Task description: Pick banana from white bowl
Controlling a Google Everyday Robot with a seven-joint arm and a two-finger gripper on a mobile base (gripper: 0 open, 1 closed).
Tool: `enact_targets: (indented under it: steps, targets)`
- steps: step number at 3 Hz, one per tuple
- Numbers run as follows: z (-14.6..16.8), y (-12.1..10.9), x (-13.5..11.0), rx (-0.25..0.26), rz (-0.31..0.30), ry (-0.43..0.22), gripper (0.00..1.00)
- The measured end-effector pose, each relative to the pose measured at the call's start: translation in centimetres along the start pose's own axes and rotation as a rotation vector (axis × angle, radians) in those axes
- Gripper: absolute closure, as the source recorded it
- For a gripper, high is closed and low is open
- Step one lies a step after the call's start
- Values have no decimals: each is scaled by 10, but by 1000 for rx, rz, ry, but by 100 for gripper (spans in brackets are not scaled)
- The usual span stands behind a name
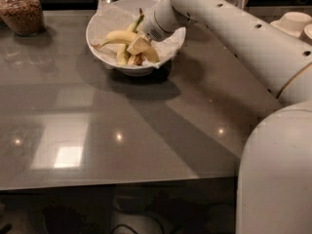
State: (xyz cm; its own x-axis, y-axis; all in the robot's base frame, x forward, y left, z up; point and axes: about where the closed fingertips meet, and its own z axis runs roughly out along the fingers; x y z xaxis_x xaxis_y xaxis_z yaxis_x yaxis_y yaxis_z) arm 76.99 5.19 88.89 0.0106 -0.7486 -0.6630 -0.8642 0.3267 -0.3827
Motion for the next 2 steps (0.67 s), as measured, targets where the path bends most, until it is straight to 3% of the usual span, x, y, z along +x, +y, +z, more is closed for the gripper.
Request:
enact_targets:
  steps: [1,2]
  targets:
    - [12,1,-2,-19,21,4,50]
    - [15,2,-1,-32,44,11,69]
